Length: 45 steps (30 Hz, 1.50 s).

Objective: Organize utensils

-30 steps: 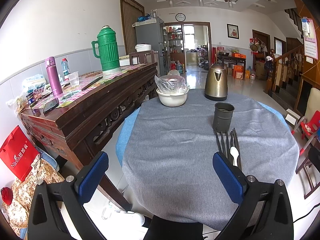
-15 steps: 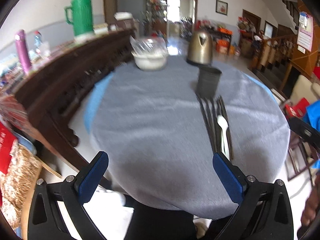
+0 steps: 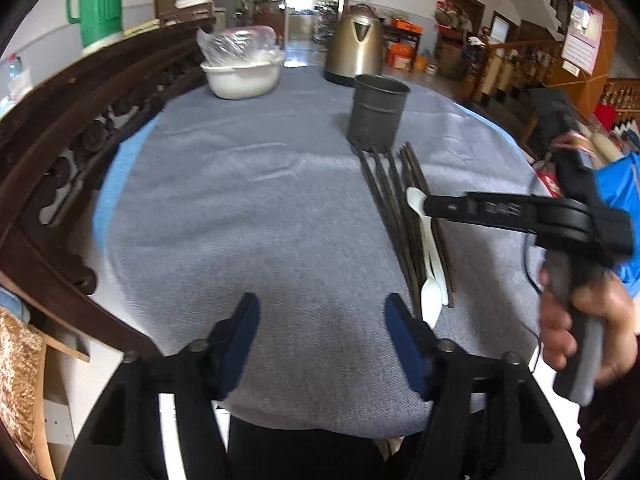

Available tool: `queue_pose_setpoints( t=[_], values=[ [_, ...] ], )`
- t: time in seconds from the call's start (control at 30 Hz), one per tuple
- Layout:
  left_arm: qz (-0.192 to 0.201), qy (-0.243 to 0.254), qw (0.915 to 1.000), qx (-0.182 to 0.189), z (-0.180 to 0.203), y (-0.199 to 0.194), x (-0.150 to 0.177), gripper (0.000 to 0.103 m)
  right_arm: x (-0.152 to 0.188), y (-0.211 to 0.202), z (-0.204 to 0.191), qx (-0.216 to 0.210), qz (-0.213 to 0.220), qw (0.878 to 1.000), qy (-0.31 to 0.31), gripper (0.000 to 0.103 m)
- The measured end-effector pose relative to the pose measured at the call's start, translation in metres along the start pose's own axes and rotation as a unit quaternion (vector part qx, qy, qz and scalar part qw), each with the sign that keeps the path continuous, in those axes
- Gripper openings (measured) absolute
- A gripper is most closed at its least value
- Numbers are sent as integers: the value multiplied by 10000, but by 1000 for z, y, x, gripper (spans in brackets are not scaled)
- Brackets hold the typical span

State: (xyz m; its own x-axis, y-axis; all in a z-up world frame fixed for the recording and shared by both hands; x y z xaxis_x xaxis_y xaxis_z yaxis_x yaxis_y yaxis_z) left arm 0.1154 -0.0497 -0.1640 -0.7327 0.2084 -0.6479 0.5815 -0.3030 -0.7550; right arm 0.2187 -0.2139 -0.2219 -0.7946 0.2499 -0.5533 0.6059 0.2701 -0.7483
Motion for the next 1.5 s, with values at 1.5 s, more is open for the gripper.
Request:
queue_pose_setpoints(
  t=[1.5],
  values=[
    [-872, 953, 9810, 1451, 102, 80, 14, 31, -4, -22, 80, -523, 265, 9881, 1424, 17]
  ],
)
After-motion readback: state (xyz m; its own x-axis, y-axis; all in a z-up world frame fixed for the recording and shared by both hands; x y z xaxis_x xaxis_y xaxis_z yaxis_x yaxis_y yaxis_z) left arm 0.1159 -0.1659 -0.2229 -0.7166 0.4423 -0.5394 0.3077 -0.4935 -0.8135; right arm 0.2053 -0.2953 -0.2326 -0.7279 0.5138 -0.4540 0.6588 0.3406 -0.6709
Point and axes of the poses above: each gripper's, at about its wrist camera, not at the fingertips, and y roughly the way its jaws point, z to its right, x to its underside, the point moved 6 cm from there along y, roughly the way its jaws point, and after that the axes turned 4 degrees about z, right-handed, at the moved point
